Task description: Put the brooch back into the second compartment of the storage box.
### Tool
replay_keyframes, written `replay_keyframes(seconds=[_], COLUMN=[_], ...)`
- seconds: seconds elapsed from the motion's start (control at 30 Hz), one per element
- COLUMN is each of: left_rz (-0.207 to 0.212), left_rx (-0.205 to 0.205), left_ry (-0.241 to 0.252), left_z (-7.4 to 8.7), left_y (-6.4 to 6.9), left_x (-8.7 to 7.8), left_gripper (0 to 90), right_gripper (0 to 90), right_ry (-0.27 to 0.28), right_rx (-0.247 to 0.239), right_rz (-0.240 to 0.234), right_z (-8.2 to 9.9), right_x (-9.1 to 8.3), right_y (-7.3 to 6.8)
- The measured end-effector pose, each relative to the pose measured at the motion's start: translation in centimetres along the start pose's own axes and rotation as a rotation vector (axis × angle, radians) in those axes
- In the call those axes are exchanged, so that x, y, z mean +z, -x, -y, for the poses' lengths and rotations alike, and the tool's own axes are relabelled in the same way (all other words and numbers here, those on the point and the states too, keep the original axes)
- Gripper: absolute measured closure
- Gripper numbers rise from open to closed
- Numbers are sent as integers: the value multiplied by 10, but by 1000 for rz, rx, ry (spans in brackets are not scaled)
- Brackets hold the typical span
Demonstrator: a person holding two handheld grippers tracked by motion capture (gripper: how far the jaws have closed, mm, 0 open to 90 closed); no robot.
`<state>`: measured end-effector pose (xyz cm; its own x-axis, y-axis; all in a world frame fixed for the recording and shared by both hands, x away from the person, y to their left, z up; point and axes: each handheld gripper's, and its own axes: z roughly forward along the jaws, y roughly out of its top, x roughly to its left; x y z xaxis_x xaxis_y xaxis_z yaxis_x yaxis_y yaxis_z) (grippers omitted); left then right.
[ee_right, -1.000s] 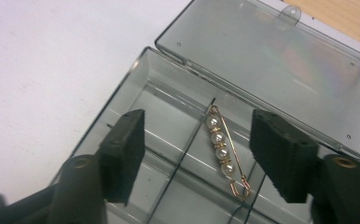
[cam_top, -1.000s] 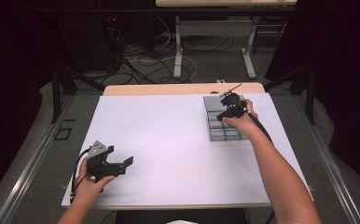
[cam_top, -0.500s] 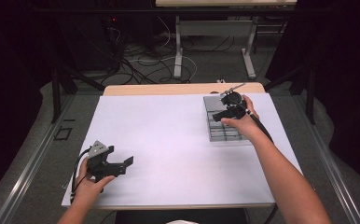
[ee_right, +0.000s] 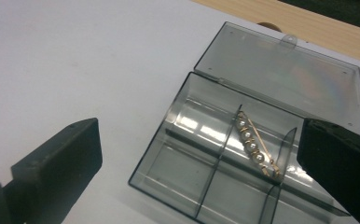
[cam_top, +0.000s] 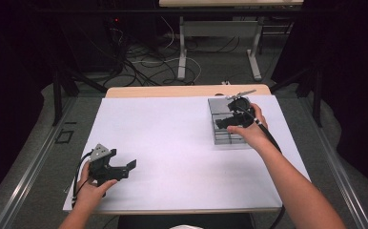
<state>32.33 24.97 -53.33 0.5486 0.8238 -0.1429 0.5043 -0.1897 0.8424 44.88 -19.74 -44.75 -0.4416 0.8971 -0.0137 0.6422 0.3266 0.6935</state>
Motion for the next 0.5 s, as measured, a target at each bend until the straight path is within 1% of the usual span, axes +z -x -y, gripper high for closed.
replay_keyframes(seconds=[0.03, 0.17, 0.23, 0.27, 0.4, 0.47, 0.5], left_rz=[1, 0, 0, 2, 2, 2, 2], left_rx=[-1, 0, 2, -6, -5, -5, -5], left_ry=[0, 1, 2, 3, 3, 3, 3], left_z=[0, 0, 0, 0, 0, 0, 0], left_y=[0, 0, 0, 1, 2, 2, 2], left_x=[0, 0, 0, 0, 0, 0, 0], left_gripper=[25, 25, 25, 25, 25, 25, 25], right_gripper=[0, 0, 0, 0, 0, 0, 0], right_ry=[0, 35, 39, 48, 75, 95, 99], right_rx=[0, 5, 9, 11, 40, 50, 47], right_rz=[-10, -44, -61, -64, -90, -96, -94], right_z=[1, 9, 13, 16, 25, 30, 33], right_x=[-2, -9, -12, -14, -20, -22, -23], right_y=[-1, -6, -8, -9, -12, -13, -14])
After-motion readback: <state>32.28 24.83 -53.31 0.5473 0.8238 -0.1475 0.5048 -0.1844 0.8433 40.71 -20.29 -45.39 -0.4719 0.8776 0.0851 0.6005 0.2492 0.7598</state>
